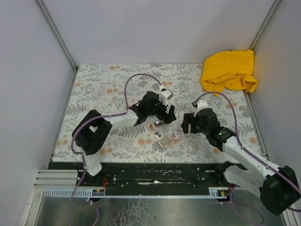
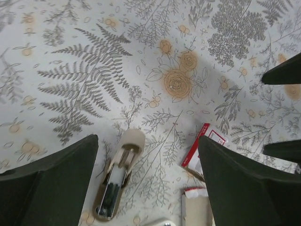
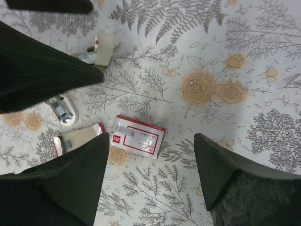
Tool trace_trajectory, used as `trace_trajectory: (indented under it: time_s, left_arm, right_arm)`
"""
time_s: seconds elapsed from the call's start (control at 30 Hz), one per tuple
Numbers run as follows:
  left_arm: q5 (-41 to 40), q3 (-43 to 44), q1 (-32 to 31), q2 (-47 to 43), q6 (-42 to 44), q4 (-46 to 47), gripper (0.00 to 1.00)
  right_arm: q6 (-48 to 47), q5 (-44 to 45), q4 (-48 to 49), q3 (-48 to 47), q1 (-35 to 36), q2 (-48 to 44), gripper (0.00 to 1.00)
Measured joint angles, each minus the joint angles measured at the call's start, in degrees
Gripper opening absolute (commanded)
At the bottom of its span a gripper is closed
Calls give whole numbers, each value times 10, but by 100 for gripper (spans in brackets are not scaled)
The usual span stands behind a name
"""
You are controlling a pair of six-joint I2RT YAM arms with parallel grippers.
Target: Load the staples into the stapler
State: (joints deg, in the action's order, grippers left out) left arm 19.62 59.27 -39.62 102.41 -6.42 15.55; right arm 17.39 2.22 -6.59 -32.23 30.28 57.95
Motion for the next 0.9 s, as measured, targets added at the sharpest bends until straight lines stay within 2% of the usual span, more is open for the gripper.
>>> trace_trajectory:
  time_s: [0.1,0.2,0.5,0.63,0.77,0.83,0.9]
  left_arm:
    - [10,36,-7,42,15,-17,85]
    - [11,60,-13,74,27,-32,80]
    - [-3,78,-16,103,56,-67,45]
    - [-22,76,-16,103,68,-66,22]
    - [-53,73,-16,98,86,-59,5]
    - [-70,71,-16,97,90,-58,0]
    - [-87,71,-16,96,93,-58,0]
  right_arm:
    - [6,3,0,12,-8,-35,80]
    - [11,3,-1,22,-10,-52,79]
    - [13,2,-5,26,-12,-70,80]
    - [13,2,-5,26,-12,-76,80]
    - [13,2,-5,28,-12,-81,79]
    - [13,2,-7,29,-12,-85,80]
    - [13,3,-8,29,-12,-90,80]
